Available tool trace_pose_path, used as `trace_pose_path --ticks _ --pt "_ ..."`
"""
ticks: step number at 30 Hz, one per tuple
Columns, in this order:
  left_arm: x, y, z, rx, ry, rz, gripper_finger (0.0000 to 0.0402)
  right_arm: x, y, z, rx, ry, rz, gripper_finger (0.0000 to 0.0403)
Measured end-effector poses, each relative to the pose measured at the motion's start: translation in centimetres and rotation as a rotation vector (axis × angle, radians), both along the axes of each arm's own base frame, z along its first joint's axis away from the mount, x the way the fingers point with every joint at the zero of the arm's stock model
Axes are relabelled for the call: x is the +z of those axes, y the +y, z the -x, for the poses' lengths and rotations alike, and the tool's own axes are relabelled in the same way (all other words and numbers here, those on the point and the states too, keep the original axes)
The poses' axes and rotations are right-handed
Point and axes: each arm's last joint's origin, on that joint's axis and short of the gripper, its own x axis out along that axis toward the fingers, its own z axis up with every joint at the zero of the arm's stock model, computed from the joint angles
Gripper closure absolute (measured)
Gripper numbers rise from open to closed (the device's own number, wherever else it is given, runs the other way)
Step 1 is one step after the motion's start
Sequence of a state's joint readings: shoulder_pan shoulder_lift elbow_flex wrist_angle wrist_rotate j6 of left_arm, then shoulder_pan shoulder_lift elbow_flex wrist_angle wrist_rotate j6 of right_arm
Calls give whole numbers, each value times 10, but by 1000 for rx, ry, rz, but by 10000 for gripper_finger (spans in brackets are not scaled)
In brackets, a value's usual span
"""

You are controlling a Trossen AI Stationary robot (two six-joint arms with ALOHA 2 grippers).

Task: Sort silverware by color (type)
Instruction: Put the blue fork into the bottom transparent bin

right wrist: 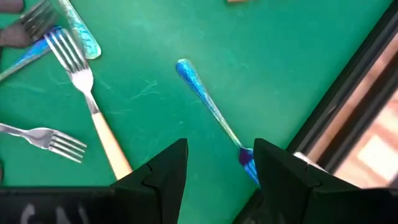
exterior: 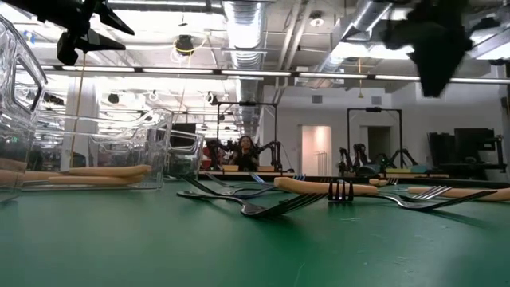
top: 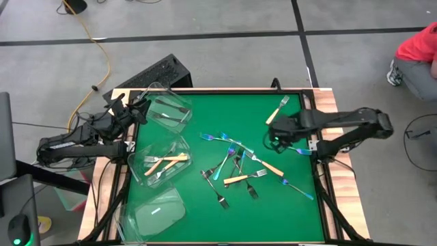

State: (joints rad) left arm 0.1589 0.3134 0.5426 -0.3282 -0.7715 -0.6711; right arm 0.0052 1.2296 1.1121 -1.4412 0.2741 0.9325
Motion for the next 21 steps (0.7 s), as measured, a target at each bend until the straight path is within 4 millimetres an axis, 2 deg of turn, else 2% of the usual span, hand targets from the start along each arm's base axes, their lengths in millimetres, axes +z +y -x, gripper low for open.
trace_pose_path --ticks 5,11,16,21 --pt "0 0 0 0 4 2 230 -21 7 25 -50 -63 -43 200" --pt "-3 0 0 -5 14 17 230 -43 11 42 -115 -26 -53 200" --pt "-4 0 0 -4 30 23 230 -60 15 49 -105 43 -100 200" --pt "-5 0 0 -4 35 23 230 -64 16 45 -127 44 -113 206"
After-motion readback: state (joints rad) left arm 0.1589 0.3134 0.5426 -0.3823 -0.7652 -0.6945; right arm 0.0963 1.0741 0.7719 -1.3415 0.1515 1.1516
